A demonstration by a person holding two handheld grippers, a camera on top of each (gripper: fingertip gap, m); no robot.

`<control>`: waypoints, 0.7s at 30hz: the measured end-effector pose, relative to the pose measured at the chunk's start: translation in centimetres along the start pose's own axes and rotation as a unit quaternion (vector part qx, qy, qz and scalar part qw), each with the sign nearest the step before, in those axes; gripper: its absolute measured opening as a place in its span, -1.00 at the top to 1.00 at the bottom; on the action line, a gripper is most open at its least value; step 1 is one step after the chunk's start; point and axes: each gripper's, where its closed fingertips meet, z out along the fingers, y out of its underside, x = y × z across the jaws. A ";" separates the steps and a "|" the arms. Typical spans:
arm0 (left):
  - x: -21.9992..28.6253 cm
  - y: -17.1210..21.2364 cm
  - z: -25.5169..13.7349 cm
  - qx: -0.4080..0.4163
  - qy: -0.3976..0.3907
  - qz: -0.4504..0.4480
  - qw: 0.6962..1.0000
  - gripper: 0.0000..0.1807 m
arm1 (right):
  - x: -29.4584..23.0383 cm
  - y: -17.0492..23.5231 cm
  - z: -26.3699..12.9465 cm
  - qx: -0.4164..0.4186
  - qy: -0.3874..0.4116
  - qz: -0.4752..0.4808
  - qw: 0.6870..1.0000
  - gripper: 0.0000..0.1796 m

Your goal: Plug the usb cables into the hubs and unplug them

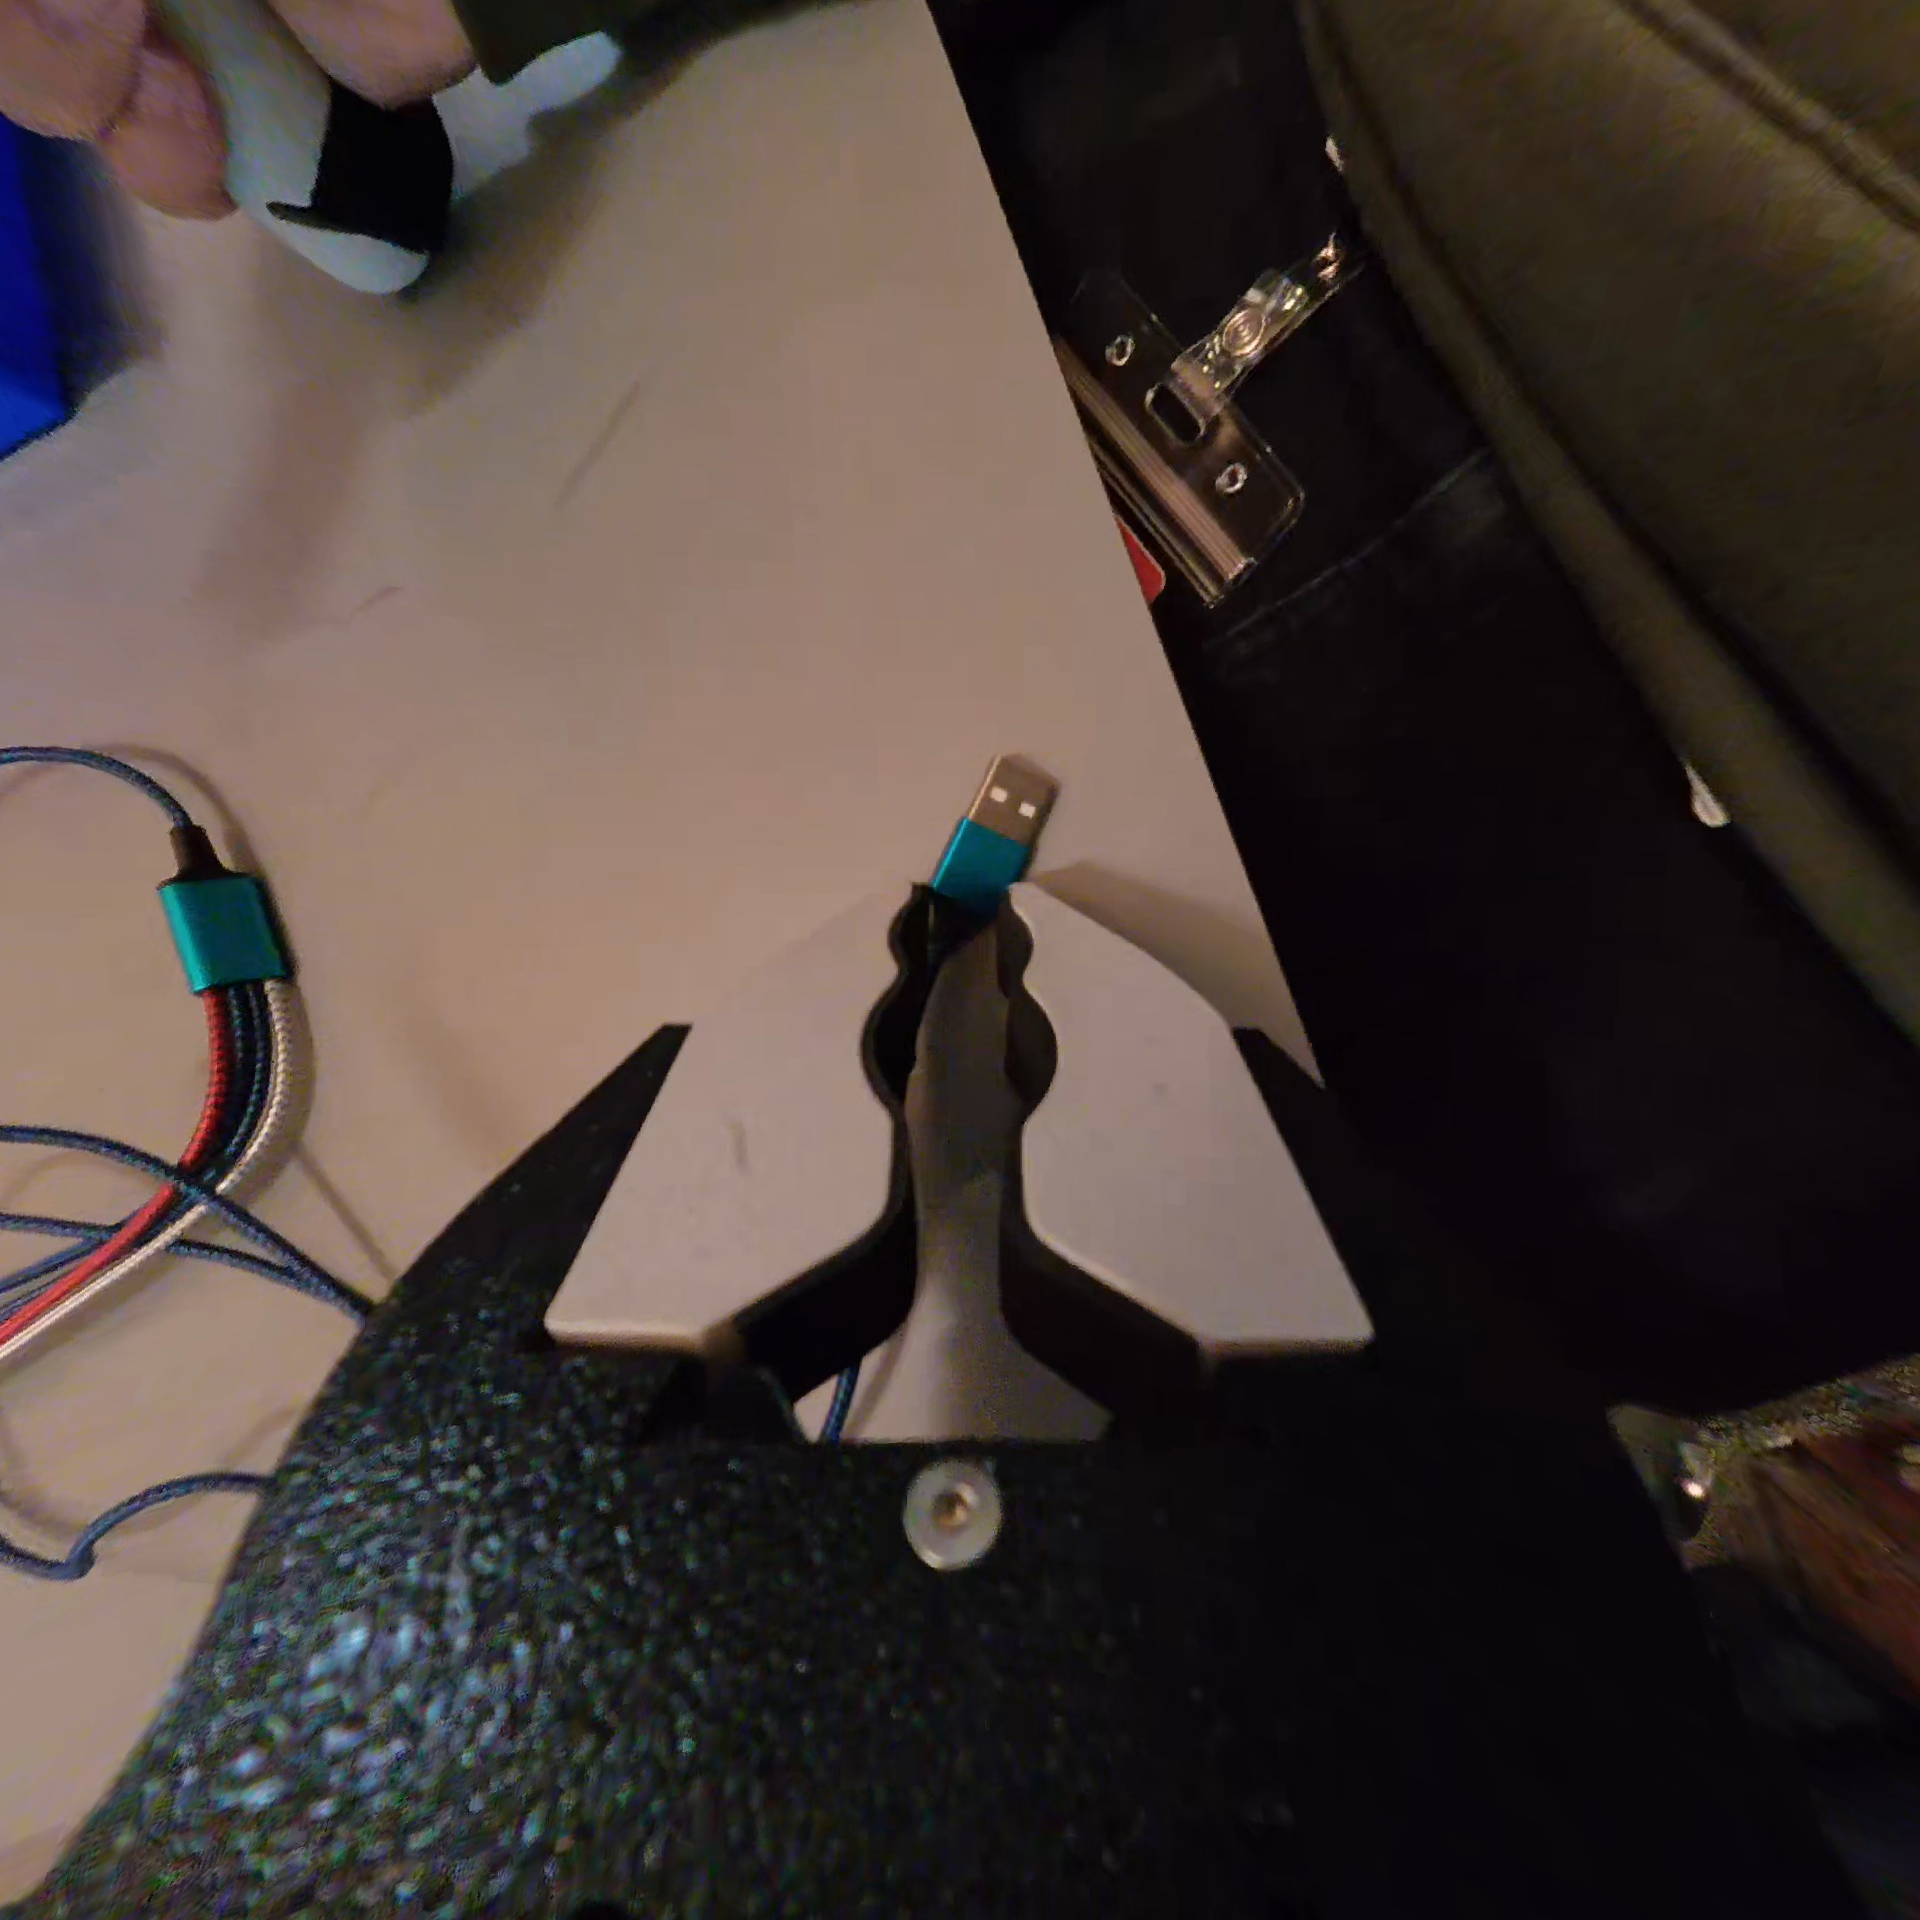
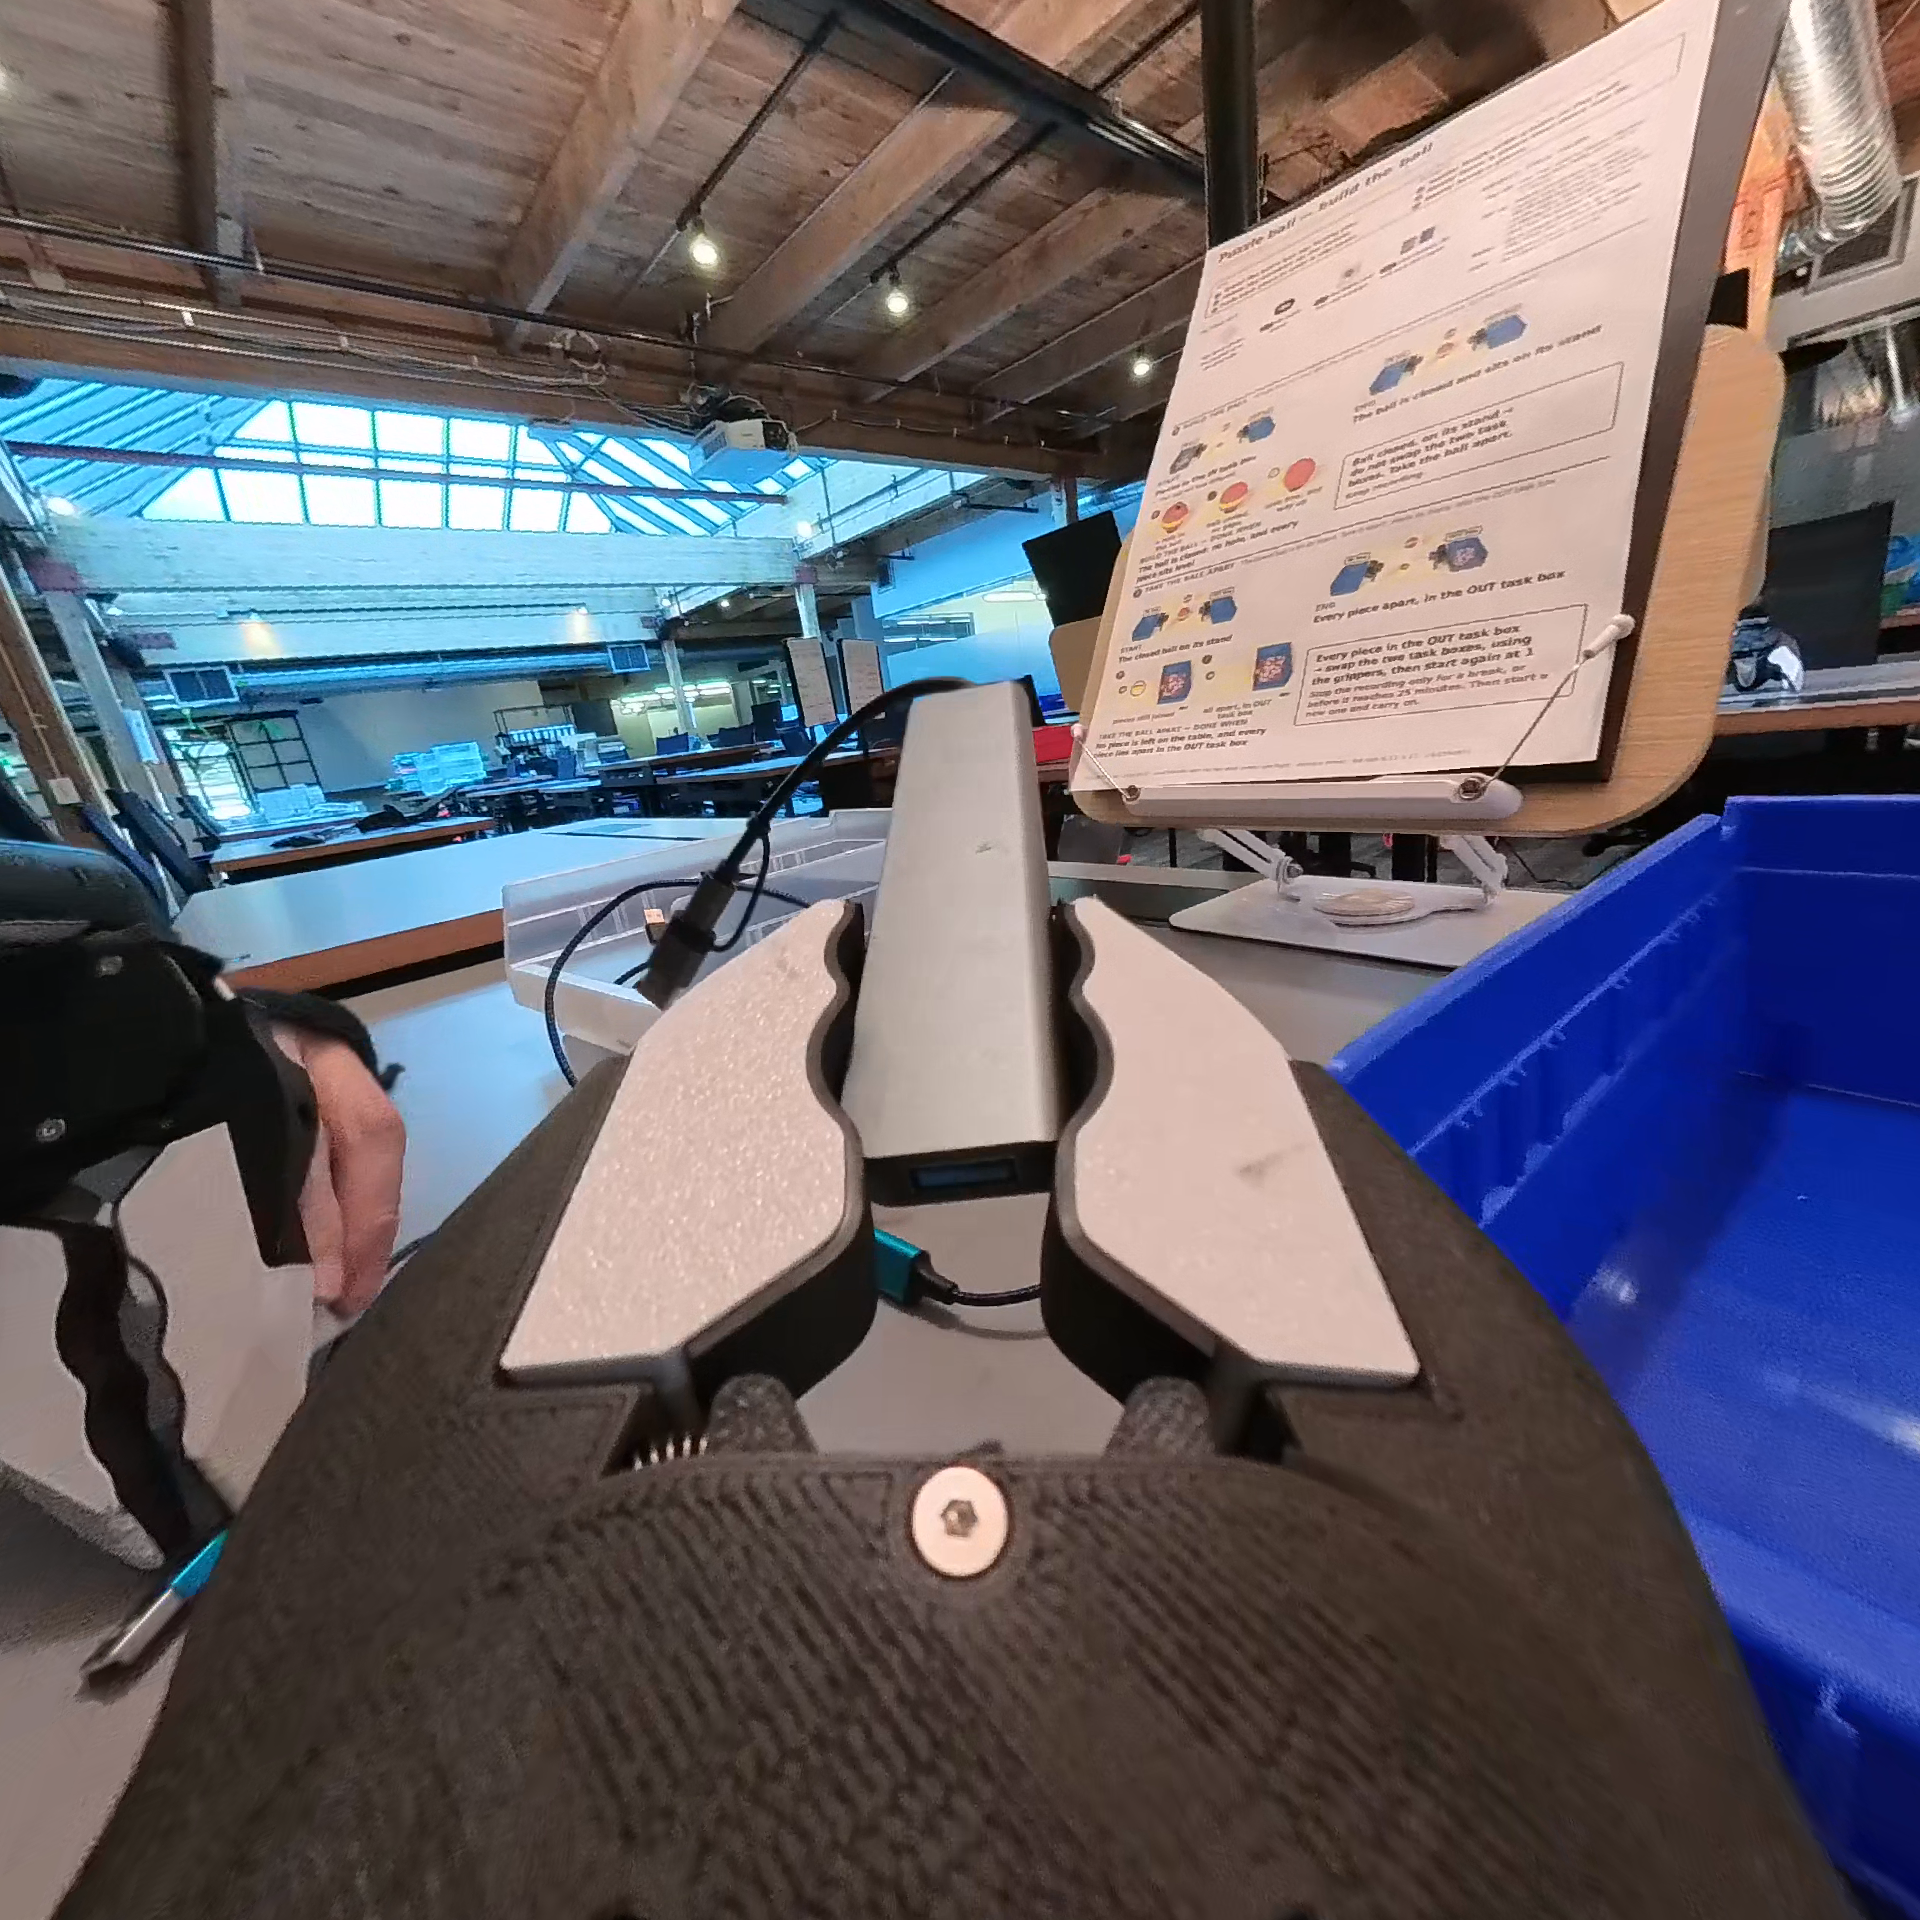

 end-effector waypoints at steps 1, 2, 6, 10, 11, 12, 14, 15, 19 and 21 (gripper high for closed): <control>0.1 -0.3 0.2 0.012 0.001 -0.004 1.000 0.88 | 0.0 0.0 0.0 -0.001 0.000 -0.001 1.000 0.61; 0.0 -0.5 0.4 0.022 -0.001 -0.010 1.000 0.88 | 0.0 0.0 0.0 -0.001 0.002 -0.003 1.000 0.61; -2.9 -0.3 1.0 0.003 -0.087 -0.106 0.991 0.88 | -0.1 0.1 0.1 -0.005 0.002 -0.010 1.000 0.61; -5.8 0.7 1.2 -0.029 -0.170 -0.234 0.957 0.87 | -0.1 0.1 0.1 -0.005 0.001 -0.009 1.000 0.61; -6.0 0.7 1.3 -0.025 -0.174 -0.238 0.955 0.87 | -0.1 0.1 0.1 -0.005 0.001 -0.009 1.000 0.61; -6.1 0.7 1.4 -0.018 -0.174 -0.240 0.955 0.85 | -0.1 0.1 0.1 -0.004 0.001 -0.009 1.000 0.61; -6.0 0.5 1.5 -0.005 -0.161 -0.228 0.960 0.77 | -0.1 0.1 0.1 -0.002 0.000 -0.009 1.000 0.61; -5.9 0.3 1.3 0.004 -0.159 -0.207 0.965 0.76 | -0.1 0.0 0.1 -0.002 0.000 -0.007 1.000 0.61; -5.0 0.3 0.3 0.001 -0.140 -0.107 0.984 0.77 | -0.1 0.0 0.1 -0.002 -0.001 -0.005 1.000 0.61; -4.4 0.8 0.1 -0.013 -0.124 -0.070 0.990 0.82 | -0.1 0.1 0.1 -0.003 -0.002 -0.006 1.000 0.61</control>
